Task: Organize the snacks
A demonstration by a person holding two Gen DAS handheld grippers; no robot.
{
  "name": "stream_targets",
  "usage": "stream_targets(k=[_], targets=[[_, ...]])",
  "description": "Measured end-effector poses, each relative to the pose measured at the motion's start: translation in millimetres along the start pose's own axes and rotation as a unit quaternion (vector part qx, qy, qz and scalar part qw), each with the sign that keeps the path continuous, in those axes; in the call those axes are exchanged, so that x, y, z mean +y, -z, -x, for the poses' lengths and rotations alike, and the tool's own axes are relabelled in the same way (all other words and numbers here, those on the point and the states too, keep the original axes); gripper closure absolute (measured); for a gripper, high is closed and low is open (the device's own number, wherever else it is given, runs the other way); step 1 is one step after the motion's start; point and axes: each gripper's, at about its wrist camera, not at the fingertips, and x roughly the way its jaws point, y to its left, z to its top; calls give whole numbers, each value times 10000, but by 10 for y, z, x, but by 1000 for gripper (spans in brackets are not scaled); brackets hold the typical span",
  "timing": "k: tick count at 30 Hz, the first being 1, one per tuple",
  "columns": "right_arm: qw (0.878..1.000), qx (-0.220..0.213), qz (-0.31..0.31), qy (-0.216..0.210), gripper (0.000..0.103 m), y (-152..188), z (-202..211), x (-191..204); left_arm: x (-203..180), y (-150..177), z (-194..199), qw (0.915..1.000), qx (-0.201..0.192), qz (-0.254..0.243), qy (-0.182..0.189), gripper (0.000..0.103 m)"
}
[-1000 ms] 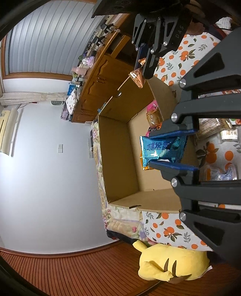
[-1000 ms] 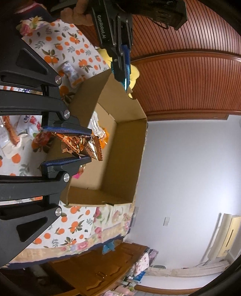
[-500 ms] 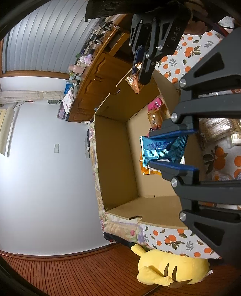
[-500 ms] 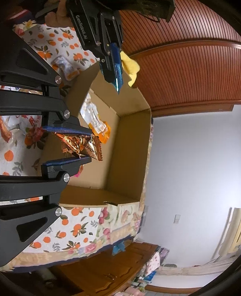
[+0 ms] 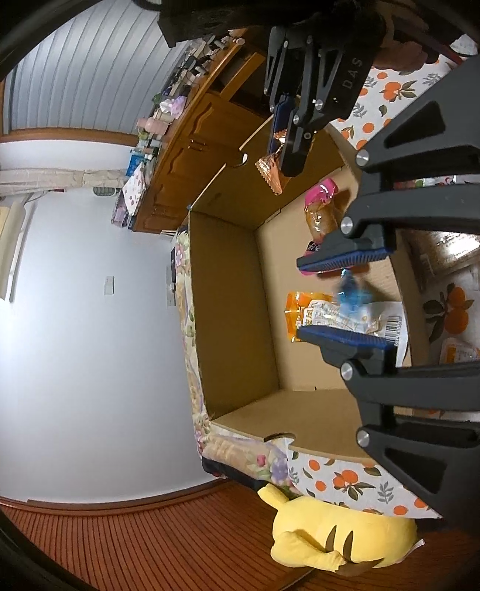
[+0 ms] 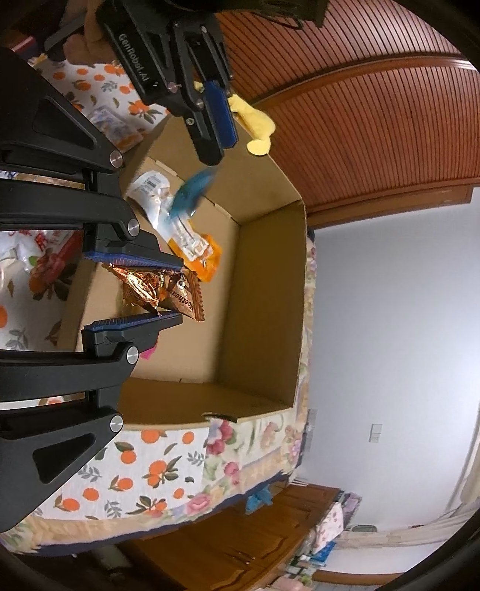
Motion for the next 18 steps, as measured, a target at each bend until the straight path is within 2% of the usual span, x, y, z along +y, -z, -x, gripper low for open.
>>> stream_targets(k=[4,9,11,15,18], targets=[[10000,64,-25,-6,81,-42,-91,15,47,-6,25,10000,-37,34,-7,68],[9999,128,21,55,78,-59,-190,50,101,14,105,9999,-92,108,43,53],[9999,108,-11,-11,76,-41,-182,49,119,22,153,9998,-116,140,91,52],[10000,-7,47,-49,72,5,-35,87,107,88,316,9997,-158,73,147,49],[9998,-143,128,-113,69,65,160,124,75,177,485,9994,-275,5,218,42]])
